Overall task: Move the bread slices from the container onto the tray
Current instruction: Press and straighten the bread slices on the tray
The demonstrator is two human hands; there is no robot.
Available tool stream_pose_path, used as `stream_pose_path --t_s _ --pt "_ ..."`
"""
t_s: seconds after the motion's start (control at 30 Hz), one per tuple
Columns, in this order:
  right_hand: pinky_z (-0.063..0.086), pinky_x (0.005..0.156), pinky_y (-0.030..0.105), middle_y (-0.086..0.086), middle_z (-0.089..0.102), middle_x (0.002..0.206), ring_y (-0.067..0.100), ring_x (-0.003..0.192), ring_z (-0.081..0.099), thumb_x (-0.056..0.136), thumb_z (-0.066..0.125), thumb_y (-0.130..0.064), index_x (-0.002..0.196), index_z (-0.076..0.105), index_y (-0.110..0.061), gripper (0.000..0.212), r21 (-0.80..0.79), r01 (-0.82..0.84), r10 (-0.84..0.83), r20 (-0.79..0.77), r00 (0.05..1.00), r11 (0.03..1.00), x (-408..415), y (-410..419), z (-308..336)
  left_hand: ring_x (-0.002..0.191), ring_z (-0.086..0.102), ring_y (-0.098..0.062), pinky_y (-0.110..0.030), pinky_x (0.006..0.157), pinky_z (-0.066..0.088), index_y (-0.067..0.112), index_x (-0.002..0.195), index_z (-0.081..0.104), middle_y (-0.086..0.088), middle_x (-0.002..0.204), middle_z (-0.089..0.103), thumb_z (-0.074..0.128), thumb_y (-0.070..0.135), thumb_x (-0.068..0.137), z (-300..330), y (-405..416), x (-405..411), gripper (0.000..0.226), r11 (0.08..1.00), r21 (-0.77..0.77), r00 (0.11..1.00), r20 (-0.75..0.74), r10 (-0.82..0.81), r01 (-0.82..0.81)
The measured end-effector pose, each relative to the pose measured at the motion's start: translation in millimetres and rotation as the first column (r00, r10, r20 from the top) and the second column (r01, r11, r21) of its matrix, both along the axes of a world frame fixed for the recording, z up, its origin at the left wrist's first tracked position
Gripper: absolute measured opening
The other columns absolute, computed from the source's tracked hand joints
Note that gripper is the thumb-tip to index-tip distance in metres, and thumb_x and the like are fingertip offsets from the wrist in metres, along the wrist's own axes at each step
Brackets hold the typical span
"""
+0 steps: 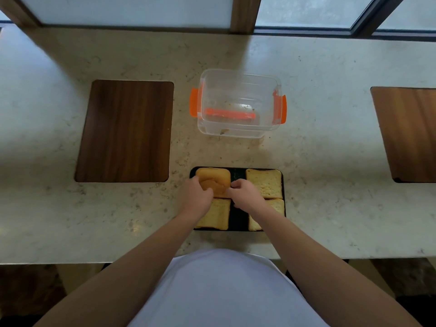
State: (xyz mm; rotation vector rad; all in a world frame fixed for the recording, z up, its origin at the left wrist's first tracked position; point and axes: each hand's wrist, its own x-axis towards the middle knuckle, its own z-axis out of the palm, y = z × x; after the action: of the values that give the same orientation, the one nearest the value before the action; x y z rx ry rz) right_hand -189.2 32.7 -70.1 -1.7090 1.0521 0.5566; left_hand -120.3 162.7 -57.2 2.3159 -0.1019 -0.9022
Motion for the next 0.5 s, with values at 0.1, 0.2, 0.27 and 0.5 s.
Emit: stream_pose_path --t_s 0.1,0.2,0.27,0.5 --pt "0.06 0.09 0.051 -0.008 0.058 0.09 0.021 0.096 0.067 0.091 0.059 -0.026 0.138 0.054 -0.011 0.05 0.011 0.004 -0.004 -0.006 1.0 1.0 -1 -4 2 0.089 0.066 -0.036 -0.053 0.078 0.057 0.008 0.119 0.063 -0.016 0.106 0.068 0.055 0.016 0.084 0 -1 -2 0.036 1.0 0.003 0.999 0.037 -0.023 0.023" --pt "0.06 0.089 0.052 -0.006 0.06 0.091 0.023 0.099 0.067 0.092 0.058 -0.025 0.138 0.055 -0.011 0.048 0.004 -0.001 0.001 -0.014 1.0 1.0 -3 -6 3 0.088 0.067 -0.035 -0.045 0.071 0.055 0.008 0.132 0.058 -0.019 0.108 0.068 0.055 0.015 0.085 -3 -2 -3 0.047 1.0 -0.017 1.0 0.023 0.011 -0.01" --pt "0.06 0.088 0.052 -0.007 0.06 0.09 0.024 0.098 0.068 0.092 0.058 -0.024 0.139 0.054 -0.012 0.049 -0.007 -0.008 0.008 -0.015 1.0 1.0 -3 -7 2 0.088 0.066 -0.035 -0.042 0.069 0.054 0.009 0.135 0.057 -0.021 0.111 0.067 0.055 0.014 0.087 -5 -1 -3 0.048 0.999 -0.047 1.0 0.01 0.021 -0.021" --pt "0.056 0.089 0.062 0.028 0.07 0.114 0.04 0.102 0.07 0.091 0.057 -0.019 0.127 0.058 0.006 0.043 -0.016 0.013 -0.014 -0.054 0.998 1.0 -19 -3 1 0.13 0.05 -0.028 -0.041 0.106 0.044 0.004 0.147 0.041 -0.012 0.146 0.05 0.052 0.009 0.094 -10 28 -11 0.054 0.995 -0.072 0.997 -0.056 0.061 -0.065"
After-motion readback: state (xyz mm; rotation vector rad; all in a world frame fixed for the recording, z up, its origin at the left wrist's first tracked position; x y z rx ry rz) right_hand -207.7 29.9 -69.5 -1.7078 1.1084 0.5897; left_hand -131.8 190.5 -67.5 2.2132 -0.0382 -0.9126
